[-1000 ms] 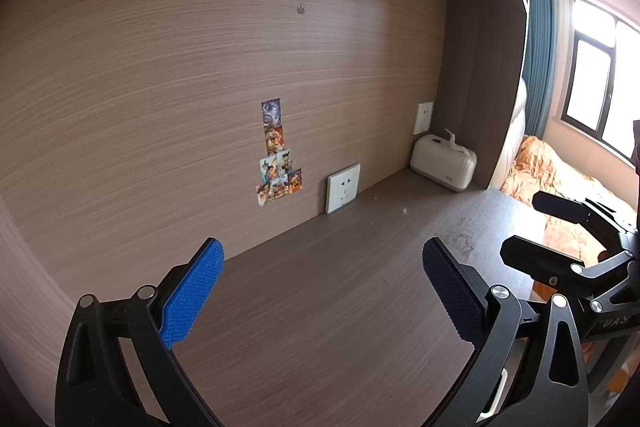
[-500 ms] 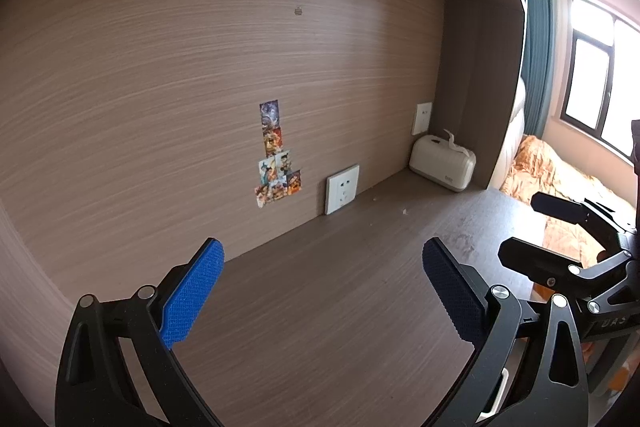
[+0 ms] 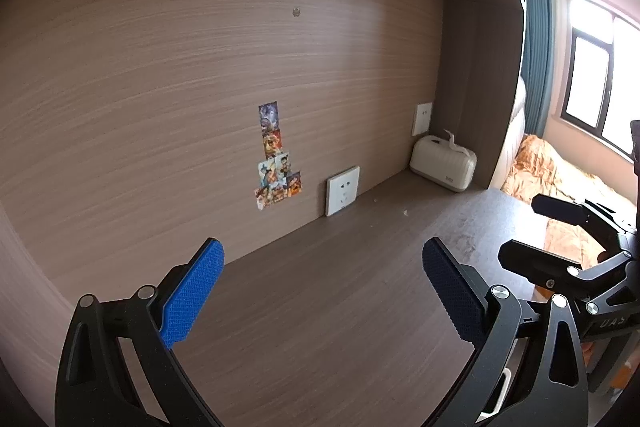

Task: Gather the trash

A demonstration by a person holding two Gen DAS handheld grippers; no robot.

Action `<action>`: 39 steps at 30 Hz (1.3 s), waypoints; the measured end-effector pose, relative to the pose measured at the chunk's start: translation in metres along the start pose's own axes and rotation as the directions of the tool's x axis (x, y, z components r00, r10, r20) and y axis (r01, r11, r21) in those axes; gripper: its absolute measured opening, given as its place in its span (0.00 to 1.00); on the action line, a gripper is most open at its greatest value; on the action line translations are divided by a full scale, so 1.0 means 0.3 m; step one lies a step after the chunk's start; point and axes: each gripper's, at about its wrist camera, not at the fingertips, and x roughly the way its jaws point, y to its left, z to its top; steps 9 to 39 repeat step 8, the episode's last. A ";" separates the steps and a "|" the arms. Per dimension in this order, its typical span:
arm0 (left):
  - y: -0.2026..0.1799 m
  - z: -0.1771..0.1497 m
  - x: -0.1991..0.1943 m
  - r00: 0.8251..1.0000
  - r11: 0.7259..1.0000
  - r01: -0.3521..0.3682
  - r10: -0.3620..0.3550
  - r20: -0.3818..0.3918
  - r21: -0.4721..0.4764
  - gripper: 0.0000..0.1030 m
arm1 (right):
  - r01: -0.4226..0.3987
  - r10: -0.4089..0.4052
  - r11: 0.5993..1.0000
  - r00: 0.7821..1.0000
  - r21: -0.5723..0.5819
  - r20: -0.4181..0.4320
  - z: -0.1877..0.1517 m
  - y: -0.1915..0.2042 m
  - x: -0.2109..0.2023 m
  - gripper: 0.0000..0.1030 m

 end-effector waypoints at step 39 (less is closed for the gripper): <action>0.006 0.000 0.011 1.000 1.000 -0.001 0.001 -0.011 -0.011 0.95 | 0.002 -0.002 1.000 1.000 0.002 -0.005 -0.006 -0.003 -0.001 0.96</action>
